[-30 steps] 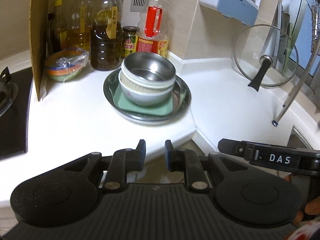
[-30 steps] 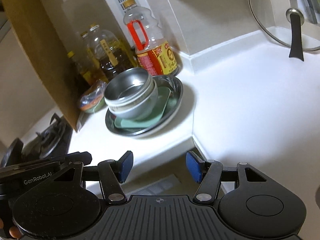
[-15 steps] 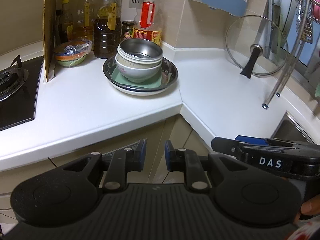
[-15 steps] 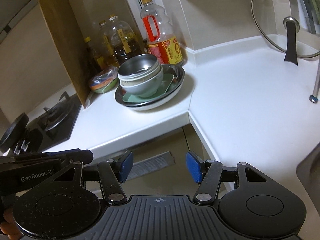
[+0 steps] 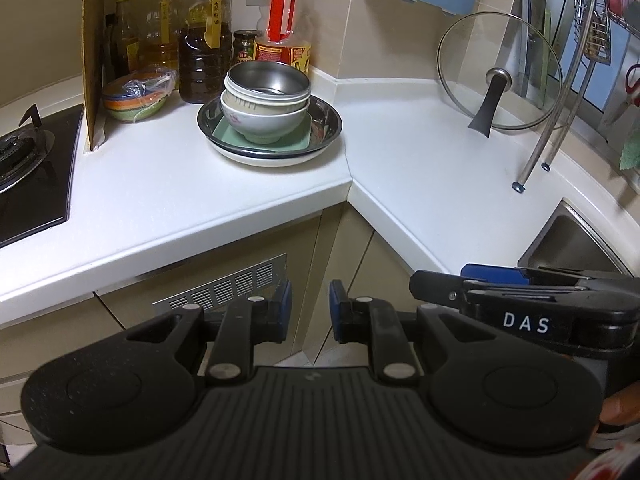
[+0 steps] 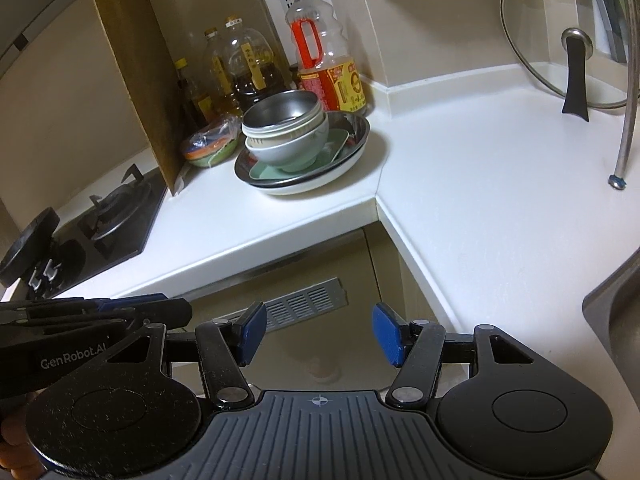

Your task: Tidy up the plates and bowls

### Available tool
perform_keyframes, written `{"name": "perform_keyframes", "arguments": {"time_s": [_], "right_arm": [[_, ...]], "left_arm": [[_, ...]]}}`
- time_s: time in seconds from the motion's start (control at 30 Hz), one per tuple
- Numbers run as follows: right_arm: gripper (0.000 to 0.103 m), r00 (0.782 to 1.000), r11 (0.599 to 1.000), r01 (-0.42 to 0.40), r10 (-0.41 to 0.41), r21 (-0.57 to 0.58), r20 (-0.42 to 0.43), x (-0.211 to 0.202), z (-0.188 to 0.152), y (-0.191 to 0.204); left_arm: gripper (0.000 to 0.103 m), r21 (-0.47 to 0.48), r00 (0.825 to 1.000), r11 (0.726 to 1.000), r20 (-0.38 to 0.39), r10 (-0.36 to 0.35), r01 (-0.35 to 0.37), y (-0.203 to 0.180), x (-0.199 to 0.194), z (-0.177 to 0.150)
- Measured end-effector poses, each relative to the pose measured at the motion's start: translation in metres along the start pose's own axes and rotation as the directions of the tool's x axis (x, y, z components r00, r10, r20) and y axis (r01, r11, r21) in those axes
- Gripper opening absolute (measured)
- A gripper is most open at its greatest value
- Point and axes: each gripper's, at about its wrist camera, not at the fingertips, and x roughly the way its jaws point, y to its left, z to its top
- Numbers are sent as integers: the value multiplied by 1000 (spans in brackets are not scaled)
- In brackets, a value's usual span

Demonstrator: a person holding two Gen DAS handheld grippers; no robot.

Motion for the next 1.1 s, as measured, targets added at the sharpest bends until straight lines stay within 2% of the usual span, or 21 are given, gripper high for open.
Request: {"name": "perform_keyframes", "arguments": {"time_s": [1.1], "right_arm": [[59,1000,1000,14,-14,0,12,-3,1,-3]], "left_arm": [[17,15,1000,1000,8,-18,18,-3,4,1]]}}
